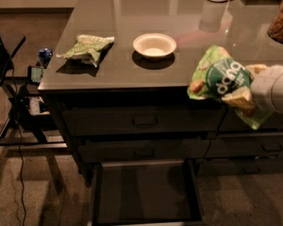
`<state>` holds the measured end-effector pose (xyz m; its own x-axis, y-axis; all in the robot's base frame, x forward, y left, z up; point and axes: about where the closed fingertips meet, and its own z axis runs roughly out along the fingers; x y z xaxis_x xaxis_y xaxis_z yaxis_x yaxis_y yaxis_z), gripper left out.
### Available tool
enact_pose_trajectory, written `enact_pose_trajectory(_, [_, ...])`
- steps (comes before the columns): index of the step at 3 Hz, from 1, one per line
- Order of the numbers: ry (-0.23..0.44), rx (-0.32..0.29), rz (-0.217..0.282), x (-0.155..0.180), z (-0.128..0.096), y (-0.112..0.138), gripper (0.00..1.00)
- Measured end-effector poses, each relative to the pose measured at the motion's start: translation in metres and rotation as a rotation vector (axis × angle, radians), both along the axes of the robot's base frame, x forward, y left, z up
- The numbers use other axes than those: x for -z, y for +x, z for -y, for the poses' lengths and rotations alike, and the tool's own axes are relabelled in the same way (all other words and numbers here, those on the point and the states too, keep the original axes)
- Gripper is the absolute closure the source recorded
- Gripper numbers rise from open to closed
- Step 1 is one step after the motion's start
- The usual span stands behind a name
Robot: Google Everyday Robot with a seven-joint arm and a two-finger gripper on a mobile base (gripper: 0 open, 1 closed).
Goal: Pick green rice chip bag from bottom drawer and place on counter
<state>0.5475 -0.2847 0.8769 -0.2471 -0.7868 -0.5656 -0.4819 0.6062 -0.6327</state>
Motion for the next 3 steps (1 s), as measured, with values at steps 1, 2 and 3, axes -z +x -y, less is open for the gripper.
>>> enact_pose_trajectory(1, [0.052, -0.014, -0.025, -0.009, 0.0, 0.034, 1.0])
enact_pose_trajectory(2, [0.078, -0.019, -0.051, -0.02, -0.004, 0.064, 1.0])
enact_pose_trajectory(3, [0.09, -0.016, -0.071, -0.031, -0.002, 0.085, 1.0])
